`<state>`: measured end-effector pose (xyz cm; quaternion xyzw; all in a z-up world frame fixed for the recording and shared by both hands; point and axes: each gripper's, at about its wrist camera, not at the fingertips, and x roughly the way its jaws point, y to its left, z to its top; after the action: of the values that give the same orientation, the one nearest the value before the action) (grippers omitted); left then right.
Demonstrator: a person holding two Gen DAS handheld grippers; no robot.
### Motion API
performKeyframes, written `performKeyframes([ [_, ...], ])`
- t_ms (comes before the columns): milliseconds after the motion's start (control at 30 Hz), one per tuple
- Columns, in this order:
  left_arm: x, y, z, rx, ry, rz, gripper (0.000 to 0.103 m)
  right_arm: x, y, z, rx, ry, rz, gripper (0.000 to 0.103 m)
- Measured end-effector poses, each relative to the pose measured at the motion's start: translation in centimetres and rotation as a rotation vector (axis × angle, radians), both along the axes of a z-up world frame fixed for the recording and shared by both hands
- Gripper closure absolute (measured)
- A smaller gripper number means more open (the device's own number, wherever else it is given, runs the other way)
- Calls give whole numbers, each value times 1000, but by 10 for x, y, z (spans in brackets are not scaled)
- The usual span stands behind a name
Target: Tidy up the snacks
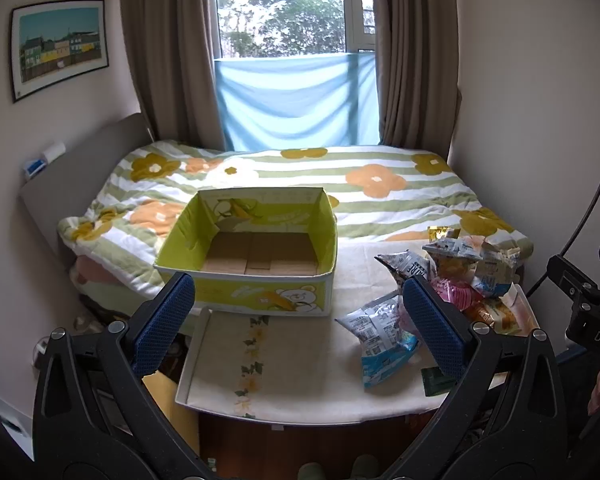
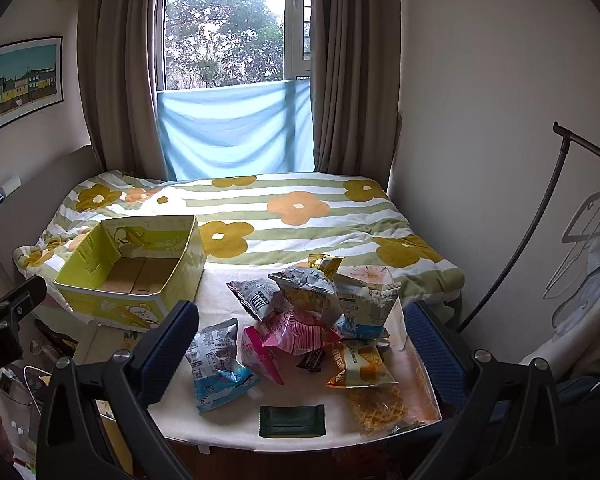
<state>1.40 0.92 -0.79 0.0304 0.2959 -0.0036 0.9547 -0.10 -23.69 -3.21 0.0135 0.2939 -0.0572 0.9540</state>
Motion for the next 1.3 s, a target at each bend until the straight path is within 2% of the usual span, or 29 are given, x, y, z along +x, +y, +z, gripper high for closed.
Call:
performKeyframes([
  [1300,-6,4,0,-14,2,-8,0,-8,4,1,10,6,-2,0],
])
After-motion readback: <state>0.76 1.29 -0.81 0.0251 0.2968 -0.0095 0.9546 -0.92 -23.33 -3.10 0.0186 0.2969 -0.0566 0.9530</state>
